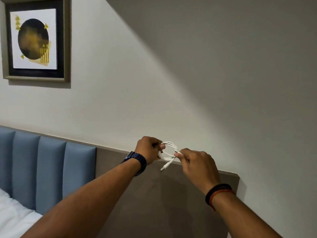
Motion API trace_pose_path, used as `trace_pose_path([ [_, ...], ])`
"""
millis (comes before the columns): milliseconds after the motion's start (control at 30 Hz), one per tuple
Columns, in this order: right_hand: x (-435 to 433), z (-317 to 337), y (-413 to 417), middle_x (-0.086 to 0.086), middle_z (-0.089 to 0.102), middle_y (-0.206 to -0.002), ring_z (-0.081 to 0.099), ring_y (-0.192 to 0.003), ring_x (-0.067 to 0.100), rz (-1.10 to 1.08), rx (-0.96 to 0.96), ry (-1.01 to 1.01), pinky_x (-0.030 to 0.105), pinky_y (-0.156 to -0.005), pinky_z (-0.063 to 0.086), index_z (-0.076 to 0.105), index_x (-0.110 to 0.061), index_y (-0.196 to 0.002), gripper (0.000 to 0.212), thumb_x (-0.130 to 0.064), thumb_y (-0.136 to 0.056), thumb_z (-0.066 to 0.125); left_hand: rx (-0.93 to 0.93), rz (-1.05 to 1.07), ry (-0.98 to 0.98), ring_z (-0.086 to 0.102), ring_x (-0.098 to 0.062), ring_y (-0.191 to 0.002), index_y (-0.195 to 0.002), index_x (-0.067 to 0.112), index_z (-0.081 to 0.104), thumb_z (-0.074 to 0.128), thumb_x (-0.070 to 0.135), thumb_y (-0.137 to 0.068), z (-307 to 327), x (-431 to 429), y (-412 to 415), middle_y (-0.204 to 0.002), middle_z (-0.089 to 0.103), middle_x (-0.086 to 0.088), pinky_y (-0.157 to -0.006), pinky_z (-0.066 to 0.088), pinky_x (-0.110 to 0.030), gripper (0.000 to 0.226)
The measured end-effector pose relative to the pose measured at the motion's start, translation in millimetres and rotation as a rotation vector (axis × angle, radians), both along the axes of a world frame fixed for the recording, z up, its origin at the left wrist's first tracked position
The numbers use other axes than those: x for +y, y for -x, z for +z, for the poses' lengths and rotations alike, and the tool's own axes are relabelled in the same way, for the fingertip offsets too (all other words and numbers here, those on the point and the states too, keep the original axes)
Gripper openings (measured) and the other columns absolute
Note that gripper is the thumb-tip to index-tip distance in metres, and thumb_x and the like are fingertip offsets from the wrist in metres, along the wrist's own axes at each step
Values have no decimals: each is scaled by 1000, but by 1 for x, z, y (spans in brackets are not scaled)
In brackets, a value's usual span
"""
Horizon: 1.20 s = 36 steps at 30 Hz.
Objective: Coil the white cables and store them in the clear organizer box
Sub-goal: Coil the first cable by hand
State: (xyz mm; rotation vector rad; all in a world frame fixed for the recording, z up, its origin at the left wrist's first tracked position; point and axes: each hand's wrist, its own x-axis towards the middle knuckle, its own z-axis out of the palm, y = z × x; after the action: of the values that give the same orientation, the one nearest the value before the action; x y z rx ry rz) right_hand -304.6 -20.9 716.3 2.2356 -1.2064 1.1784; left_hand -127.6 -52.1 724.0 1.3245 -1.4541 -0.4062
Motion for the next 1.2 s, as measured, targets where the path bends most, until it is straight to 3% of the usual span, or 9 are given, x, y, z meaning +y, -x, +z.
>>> trace_pose_path([
  [167,-11,-13,-2,-1,58,-57,51,-56,22,141,-182,-169,34,-56,46,66,-18,-70,26,-32,-90,58,45,-17,-20,69,-26,-73,-86,4,69,60,13,-90,-15,-1,2,-78,68,-13,-67,61,-34,14],
  [333,-25,-9,2,1,66,-91,59,-84,13,165,-499,-444,22,-73,41,77,-17,-85,15,-28,-85,67,76,-91,-15,68,-32,-84,-87,6,65,57,13,-92,-17,-3,6,-86,67,-15,-72,60,-45,11],
  [467,-28,-3,12,0,74,-92,65,-92,14,232,-529,-576,21,-75,41,77,-14,-86,14,-24,-84,68,58,-149,-37,68,-32,-85,-89,6,66,57,16,-92,-11,0,8,-82,65,-12,-72,60,-46,14],
  [600,-36,0,17,6,65,-108,60,-99,15,111,-299,-591,21,-79,37,77,-24,-91,14,-29,-86,65,3,-170,-36,69,-32,-84,-85,9,65,58,18,-91,-11,0,10,-83,66,-13,-70,60,-47,14],
  [800,-23,16,11,-4,47,-57,47,-66,20,11,-147,-616,18,-55,37,69,-12,-70,27,-18,-92,56,14,-161,-40,69,-32,-83,-87,8,67,57,20,-91,-16,-4,11,-84,68,-14,-70,60,-48,16],
  [900,-25,13,5,5,52,-58,62,-72,33,-3,-267,-619,29,-64,48,55,-17,-52,38,-15,-90,57,39,-165,-38,69,-32,-84,-92,4,66,57,17,-92,-12,-3,15,-87,67,-16,-71,60,-47,17],
  [1000,-23,15,2,8,62,-62,62,-67,25,24,-363,-664,25,-59,41,70,-11,-65,25,-25,-84,64,47,-157,-31,69,-31,-82,-92,3,66,56,16,-92,-12,-2,16,-87,68,-16,-70,60,-46,16],
  [1067,-22,16,1,3,61,-55,56,-56,17,53,-438,-689,24,-57,42,68,-9,-58,34,-35,-78,71,36,-160,-17,70,-31,-81,-91,5,68,56,18,-92,-14,-2,16,-87,69,-16,-70,60,-48,17],
  [1200,-23,14,0,8,71,-62,68,-59,19,91,-618,-738,32,-67,59,73,-7,-63,21,-21,-77,76,42,-159,-3,70,-31,-82,-89,9,67,59,19,-90,-17,-4,18,-83,68,-11,-71,59,-49,13],
])
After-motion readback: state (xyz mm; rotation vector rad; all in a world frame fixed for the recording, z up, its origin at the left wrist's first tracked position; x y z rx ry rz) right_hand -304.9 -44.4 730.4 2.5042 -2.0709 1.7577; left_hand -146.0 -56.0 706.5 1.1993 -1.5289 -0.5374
